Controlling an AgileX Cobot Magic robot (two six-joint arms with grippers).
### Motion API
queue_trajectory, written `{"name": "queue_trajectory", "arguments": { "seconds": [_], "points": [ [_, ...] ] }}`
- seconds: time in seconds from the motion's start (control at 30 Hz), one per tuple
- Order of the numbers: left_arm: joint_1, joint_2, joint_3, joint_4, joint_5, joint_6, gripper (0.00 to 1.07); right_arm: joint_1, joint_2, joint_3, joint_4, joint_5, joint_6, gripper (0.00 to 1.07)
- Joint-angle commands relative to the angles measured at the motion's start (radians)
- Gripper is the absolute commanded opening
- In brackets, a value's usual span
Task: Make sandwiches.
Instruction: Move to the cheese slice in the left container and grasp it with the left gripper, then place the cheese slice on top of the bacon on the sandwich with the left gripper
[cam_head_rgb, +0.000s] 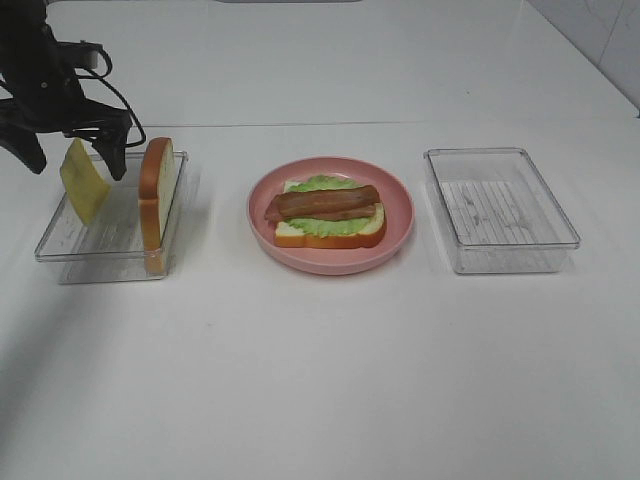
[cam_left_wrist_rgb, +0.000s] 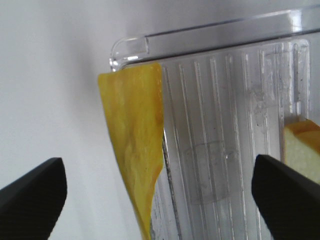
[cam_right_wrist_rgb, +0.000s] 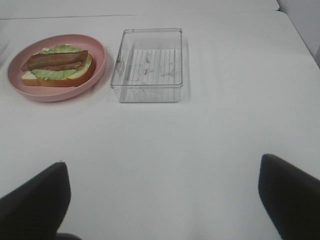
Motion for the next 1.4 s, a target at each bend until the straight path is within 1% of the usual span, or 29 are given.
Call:
{"name": "queue_trajectory", "arguments": {
  "seconds": [0.03, 0.07, 0.13, 0.17, 0.2, 0.23, 0.27, 0.33, 0.73, 0.77, 0.8, 0.83, 0.87, 0.9, 1.0, 1.13, 1.2, 1.23, 1.27, 1.33, 1.37, 1.4],
  "points": [
    [-0.001, 0.002, -0.004, -0.007, -0.014, 0.001, 0.74, -0.003, -0.022, 0.002, 0.001, -0.004, -0.007, 0.98],
    [-0.001, 0.002, -0.004, -0.007, -0.014, 0.001, 0.74, -0.003, -0.022, 0.002, 0.001, -0.004, -0.007, 0.98],
    [-0.001, 0.002, -0.004, -0.004, -0.017, -0.006, 0.42, -0.003, -0.022, 0.002, 0.001, -0.004, -0.007, 0.98],
    [-0.001, 0.002, -0.004, -0.004, -0.017, -0.006, 0.42, -0.003, -0.022, 0.002, 0.001, -0.004, -0.007, 0.98],
    [-0.001, 0.002, -0.004, 0.0, -0.017, -0.008, 0.34, -0.003, -0.022, 0.002, 0.001, -0.004, -0.007, 0.98],
    [-0.001, 0.002, -0.004, 0.006, -0.017, -0.018, 0.24, -0.003, -0.022, 0.002, 0.001, -0.004, -0.007, 0.98],
    [-0.001, 0.002, -0.004, 0.006, -0.017, -0.018, 0.24, -0.003, -0.022, 0.002, 0.001, -0.004, -0.007, 0.98],
    [-0.001, 0.002, -0.004, 0.019, -0.014, -0.036, 0.23, -0.003, -0.022, 0.002, 0.001, -0.004, -0.007, 0.98],
    [-0.001, 0.002, -0.004, 0.025, 0.036, -0.035, 0.22, -0.003, -0.022, 0.002, 0.001, -0.004, -0.007, 0.98],
    [-0.001, 0.002, -0.004, 0.031, 0.036, -0.035, 0.2, -0.003, -0.022, 0.002, 0.001, -0.004, -0.007, 0.98],
    [-0.001, 0.002, -0.004, 0.046, 0.036, -0.035, 0.07, -0.003, -0.022, 0.002, 0.001, -0.004, -0.007, 0.98],
    [-0.001, 0.002, -0.004, 0.046, 0.036, -0.035, 0.07, -0.003, -0.022, 0.002, 0.001, -0.004, -0.007, 0.98],
    [-0.001, 0.002, -0.004, 0.053, 0.037, -0.035, 0.0, -0.003, -0.022, 0.002, 0.001, -0.004, -0.007, 0.98],
    [-0.001, 0.002, -0.004, 0.072, 0.039, -0.035, 0.0, -0.003, -0.022, 0.002, 0.001, -0.004, -0.007, 0.98],
    [-0.001, -0.004, -0.004, 0.09, 0.055, -0.035, 0.0, -0.003, -0.022, 0.002, 0.001, -0.004, -0.007, 0.98],
    [-0.005, -0.033, -0.009, 0.09, 0.076, -0.035, 0.0, -0.003, -0.022, 0.002, 0.001, -0.004, -0.007, 0.98],
    [-0.01, -0.086, -0.012, 0.076, 0.076, -0.052, 0.0, -0.003, -0.022, 0.002, 0.001, -0.004, -0.007, 0.98],
    [-0.01, -0.086, -0.012, 0.076, 0.076, -0.052, 0.0, -0.003, -0.022, 0.002, 0.001, -0.004, -0.007, 0.98],
    [-0.015, -0.123, -0.012, 0.059, 0.076, -0.054, 0.0, -0.003, -0.022, 0.002, 0.001, -0.004, -0.007, 0.98],
    [-0.018, -0.145, -0.012, 0.052, 0.076, -0.054, 0.0, -0.003, -0.022, 0.002, 0.001, -0.004, -0.007, 0.98],
    [-0.029, -0.187, -0.012, 0.032, 0.076, -0.054, 0.0, -0.003, -0.022, 0.002, 0.001, -0.004, -0.007, 0.98],
    [-0.029, -0.187, -0.012, 0.032, 0.076, -0.054, 0.0, -0.003, -0.022, 0.002, 0.001, -0.004, -0.007, 0.98]
  ]
}}
